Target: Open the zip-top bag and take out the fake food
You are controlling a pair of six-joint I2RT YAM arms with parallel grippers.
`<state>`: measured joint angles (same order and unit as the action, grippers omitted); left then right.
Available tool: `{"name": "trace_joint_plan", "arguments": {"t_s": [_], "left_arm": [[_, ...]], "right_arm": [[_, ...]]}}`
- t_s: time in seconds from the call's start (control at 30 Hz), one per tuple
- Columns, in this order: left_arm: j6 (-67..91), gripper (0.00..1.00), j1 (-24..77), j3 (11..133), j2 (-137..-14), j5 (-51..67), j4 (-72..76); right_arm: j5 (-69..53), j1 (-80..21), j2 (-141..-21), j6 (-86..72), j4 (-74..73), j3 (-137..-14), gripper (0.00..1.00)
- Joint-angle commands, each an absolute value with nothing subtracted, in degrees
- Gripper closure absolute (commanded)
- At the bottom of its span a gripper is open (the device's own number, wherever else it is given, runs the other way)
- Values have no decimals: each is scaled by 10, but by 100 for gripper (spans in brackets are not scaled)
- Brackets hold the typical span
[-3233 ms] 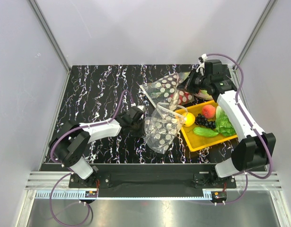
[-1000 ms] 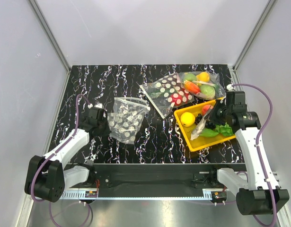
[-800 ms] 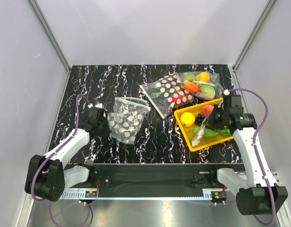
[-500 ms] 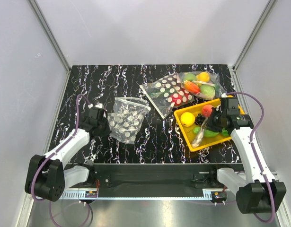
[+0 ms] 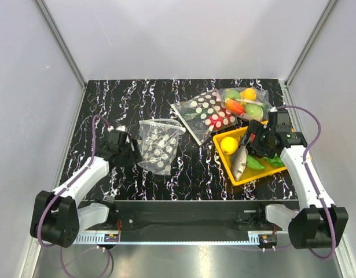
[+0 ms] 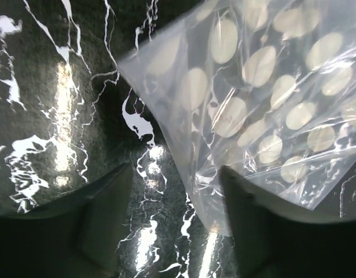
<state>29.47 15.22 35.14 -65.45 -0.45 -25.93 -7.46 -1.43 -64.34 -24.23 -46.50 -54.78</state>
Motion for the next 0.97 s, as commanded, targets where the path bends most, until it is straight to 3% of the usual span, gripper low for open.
{"name": "trace_joint_plan", "arguments": {"t_s": [0.0, 0.07, 0.5, 0.93], "left_arm": [[301, 22, 149, 395, -624, -17, -273], [301, 1, 149, 411, -611, -16, -289], [288, 1, 149, 551, -506, -30, -366], [262, 1, 149, 599, -490, -83, -416]], "right_arm": [[-47, -12, -618, -234, -460, -600, 1], [-41, -12, -610, -226, -461, -613, 0], [-38, -13, -591, -175, -422, -714, 0], [-62, -14, -590, -187, -378, -695, 0]]}}
